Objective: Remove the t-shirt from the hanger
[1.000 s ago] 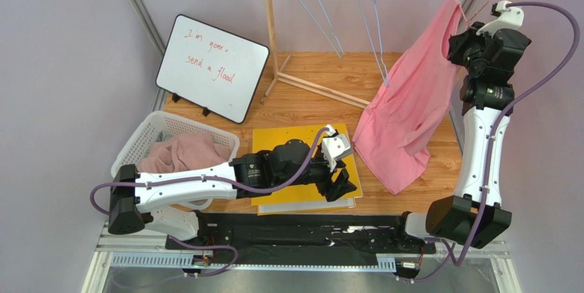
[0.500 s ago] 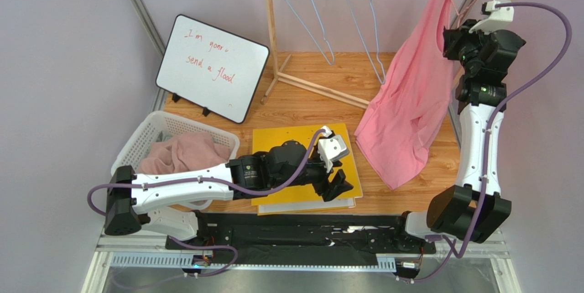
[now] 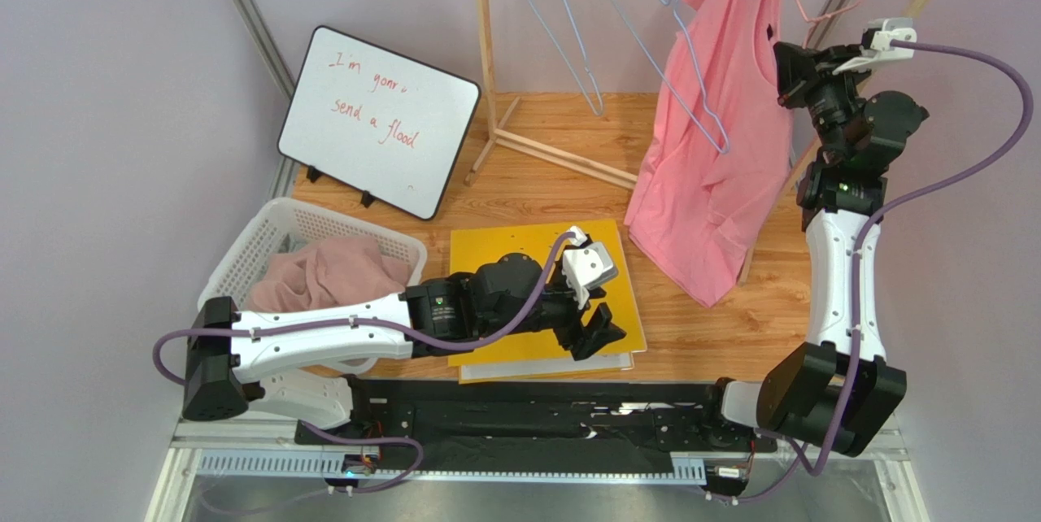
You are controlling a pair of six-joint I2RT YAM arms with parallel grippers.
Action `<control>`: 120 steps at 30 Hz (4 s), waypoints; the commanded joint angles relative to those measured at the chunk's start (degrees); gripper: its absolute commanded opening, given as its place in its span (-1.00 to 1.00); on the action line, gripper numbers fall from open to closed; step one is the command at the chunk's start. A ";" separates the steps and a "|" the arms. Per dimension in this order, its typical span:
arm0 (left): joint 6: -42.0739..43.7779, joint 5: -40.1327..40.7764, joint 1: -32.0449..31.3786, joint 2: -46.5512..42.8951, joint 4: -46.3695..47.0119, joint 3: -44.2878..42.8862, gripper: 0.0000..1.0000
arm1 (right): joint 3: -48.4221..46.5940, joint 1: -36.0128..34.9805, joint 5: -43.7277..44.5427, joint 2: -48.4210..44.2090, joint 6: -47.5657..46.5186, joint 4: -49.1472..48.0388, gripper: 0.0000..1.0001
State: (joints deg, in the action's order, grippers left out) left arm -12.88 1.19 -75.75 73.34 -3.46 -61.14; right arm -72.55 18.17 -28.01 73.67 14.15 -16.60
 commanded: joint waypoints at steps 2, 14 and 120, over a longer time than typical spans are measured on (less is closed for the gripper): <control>-0.04 0.74 -0.19 -1.97 2.41 0.41 0.50 | -0.22 -0.16 -2.05 -2.30 4.22 -10.57 -1.00; 1.28 -0.75 -0.19 1.98 3.03 -2.66 0.55 | 4.08 -4.46 11.21 -16.78 1.13 15.87 -1.00; 4.28 7.77 -0.19 15.34 10.06 -14.36 0.08 | -3.64 -13.25 12.19 -28.93 30.85 51.67 -1.00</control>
State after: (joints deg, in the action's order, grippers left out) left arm -6.13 8.71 -75.77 90.04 4.49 -77.49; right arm -71.79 5.15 -14.70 45.43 42.72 39.59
